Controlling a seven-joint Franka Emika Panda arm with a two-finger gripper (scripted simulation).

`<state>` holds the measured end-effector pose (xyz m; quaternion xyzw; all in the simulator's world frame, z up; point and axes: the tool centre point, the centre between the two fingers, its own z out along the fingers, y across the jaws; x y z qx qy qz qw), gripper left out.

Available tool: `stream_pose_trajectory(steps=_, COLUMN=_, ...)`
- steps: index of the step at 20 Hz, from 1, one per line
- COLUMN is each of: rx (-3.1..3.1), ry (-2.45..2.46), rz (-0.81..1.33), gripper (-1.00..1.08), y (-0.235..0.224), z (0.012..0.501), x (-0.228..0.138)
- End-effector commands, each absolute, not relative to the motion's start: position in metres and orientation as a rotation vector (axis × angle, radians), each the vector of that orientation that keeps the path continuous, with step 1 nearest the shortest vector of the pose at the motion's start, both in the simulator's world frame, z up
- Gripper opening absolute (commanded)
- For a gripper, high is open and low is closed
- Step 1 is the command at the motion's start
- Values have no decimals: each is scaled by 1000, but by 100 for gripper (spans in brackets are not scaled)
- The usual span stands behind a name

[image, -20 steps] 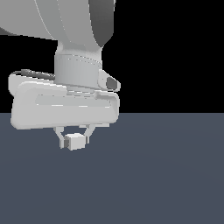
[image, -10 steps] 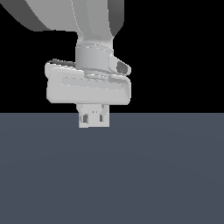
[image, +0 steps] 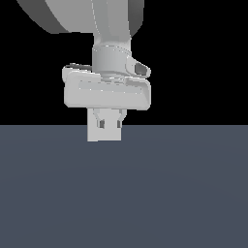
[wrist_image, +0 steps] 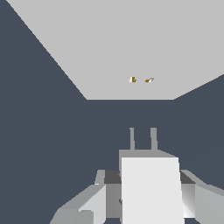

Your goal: Plug the charger into the wall socket.

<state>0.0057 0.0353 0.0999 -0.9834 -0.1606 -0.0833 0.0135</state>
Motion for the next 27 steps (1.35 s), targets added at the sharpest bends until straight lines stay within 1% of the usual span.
stream_pose_trajectory(steps=1, rx=-3064, ry=-496, rz=-258, gripper=-100, y=35, z=100, x=6)
stream_pose_trajectory(steps=8, rx=-3064, ry=-497, rz=-259, gripper=-100, y=37, z=100, x=10)
stream_pose_trajectory(steps=20, rx=-3064, ry=-497, rz=-258, gripper=-100, y=49, z=100, x=46)
stream_pose_trajectory(steps=27, rx=-3064, ry=-497, rz=-258, gripper=-100, y=51, z=100, x=53)
